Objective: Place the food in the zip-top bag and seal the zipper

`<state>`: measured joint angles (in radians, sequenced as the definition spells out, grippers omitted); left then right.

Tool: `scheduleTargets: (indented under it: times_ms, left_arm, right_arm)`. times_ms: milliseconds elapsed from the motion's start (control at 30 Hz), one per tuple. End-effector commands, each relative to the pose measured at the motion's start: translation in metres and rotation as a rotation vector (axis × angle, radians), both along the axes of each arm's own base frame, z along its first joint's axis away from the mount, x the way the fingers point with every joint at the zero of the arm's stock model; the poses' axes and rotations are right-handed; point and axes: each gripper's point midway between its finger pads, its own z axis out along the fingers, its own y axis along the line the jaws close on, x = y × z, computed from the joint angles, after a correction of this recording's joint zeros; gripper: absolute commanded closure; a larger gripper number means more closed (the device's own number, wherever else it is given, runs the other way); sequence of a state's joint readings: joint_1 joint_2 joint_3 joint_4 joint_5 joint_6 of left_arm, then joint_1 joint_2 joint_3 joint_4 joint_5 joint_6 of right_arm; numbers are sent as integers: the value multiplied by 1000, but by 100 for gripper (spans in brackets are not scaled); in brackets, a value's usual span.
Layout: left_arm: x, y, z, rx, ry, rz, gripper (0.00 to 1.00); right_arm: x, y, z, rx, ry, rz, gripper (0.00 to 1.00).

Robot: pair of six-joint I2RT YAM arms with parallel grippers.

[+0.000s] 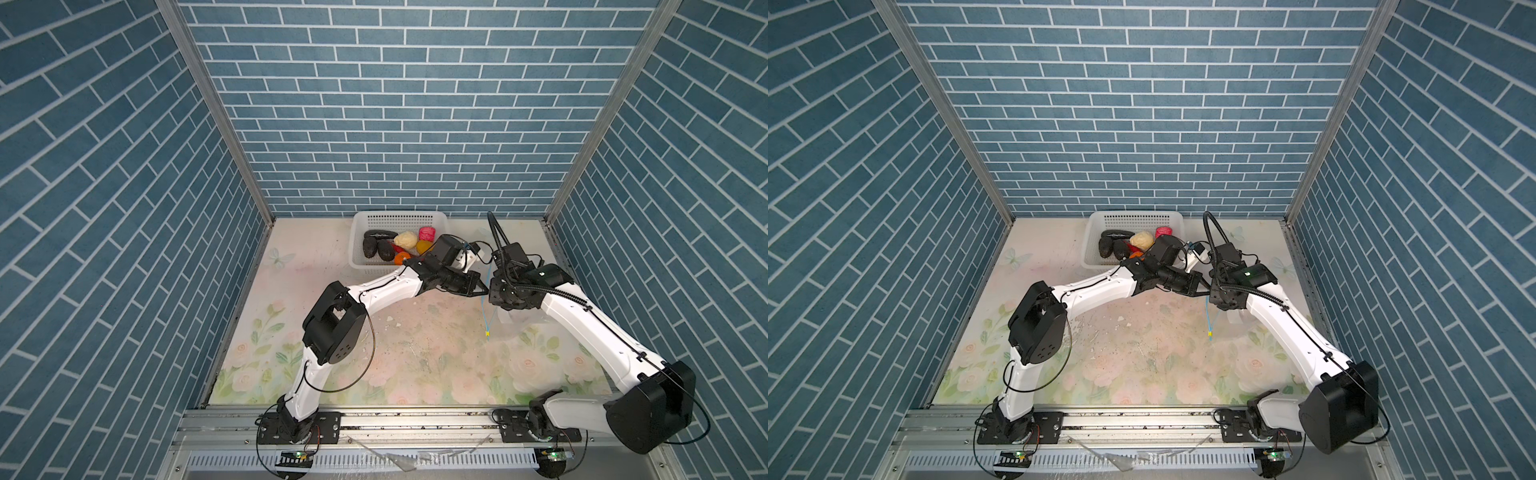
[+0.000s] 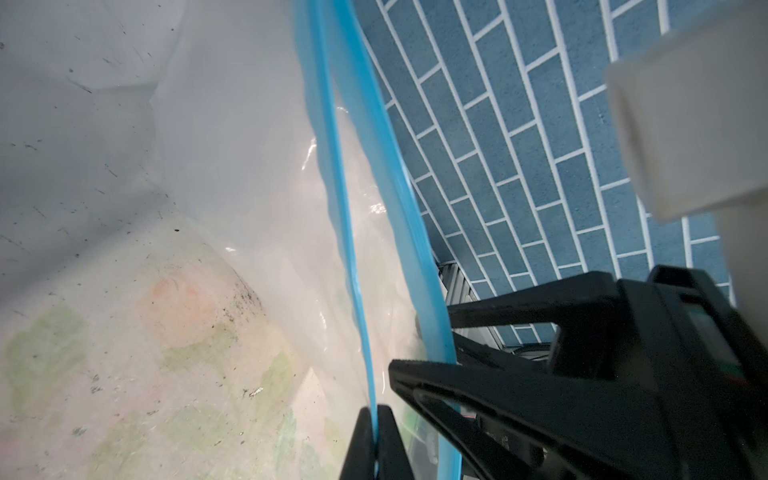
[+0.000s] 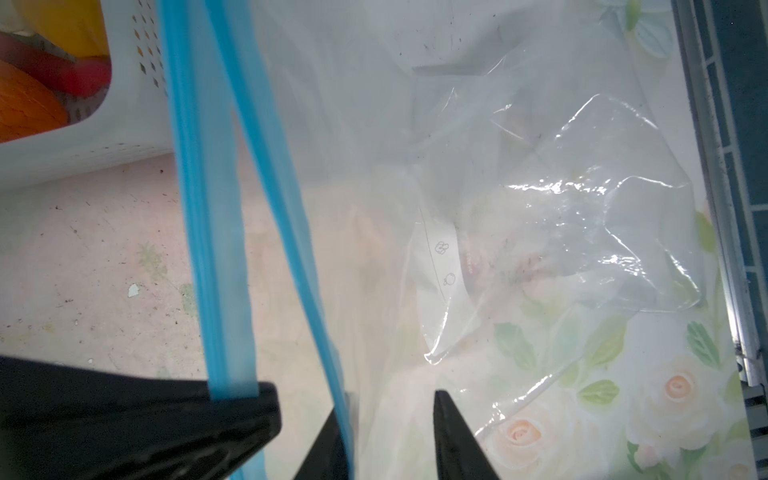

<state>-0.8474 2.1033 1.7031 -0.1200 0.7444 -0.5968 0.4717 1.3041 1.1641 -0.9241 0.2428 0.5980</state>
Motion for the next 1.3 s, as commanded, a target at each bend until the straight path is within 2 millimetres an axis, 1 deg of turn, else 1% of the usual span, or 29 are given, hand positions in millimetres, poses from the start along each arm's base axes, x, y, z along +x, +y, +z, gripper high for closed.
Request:
scheduleTargets:
  times_ms: [0,67,133,233,333,633,800,867,967,1067,1133,1267]
  left_arm:
    - [0,-5,8,-34,-1,-1,97]
    - [1,-5,7,-34,2,4,98]
    - [1,-4,5,-32,6,10,98]
    - [5,-3,1,-26,14,22,99]
    - [7,-3,-2,-19,17,34,99]
    - [16,-10,-7,-9,29,49,100]
    - [21,-16,-14,-8,39,53,100]
    - [23,-18,-18,-6,44,55,100]
    - [26,-19,-26,7,48,66,100]
    - [28,-18,-36,28,54,81,100]
    - [29,-16,-46,57,59,93,100]
    - [34,-5,-67,146,38,127,100]
  right_arm:
    - [4,-5,-2,-36,-21,-45,70]
    - [5,-6,2,-47,-47,-53,76]
    - [6,-5,7,-38,-72,-52,86]
    - [6,-6,13,-38,-86,-51,95]
    - [4,-10,22,-51,-98,-54,100]
    - [-4,-30,59,-147,-125,-53,100]
    - [-11,-41,72,-197,-124,-58,100]
    - [-14,-44,73,-210,-117,-58,100]
    - [-16,-47,68,-227,-97,-55,100]
    - [-16,-47,58,-235,-69,-52,100]
    - [-14,-45,50,-232,-44,-42,100]
    - [-8,-39,35,-216,0,-30,100]
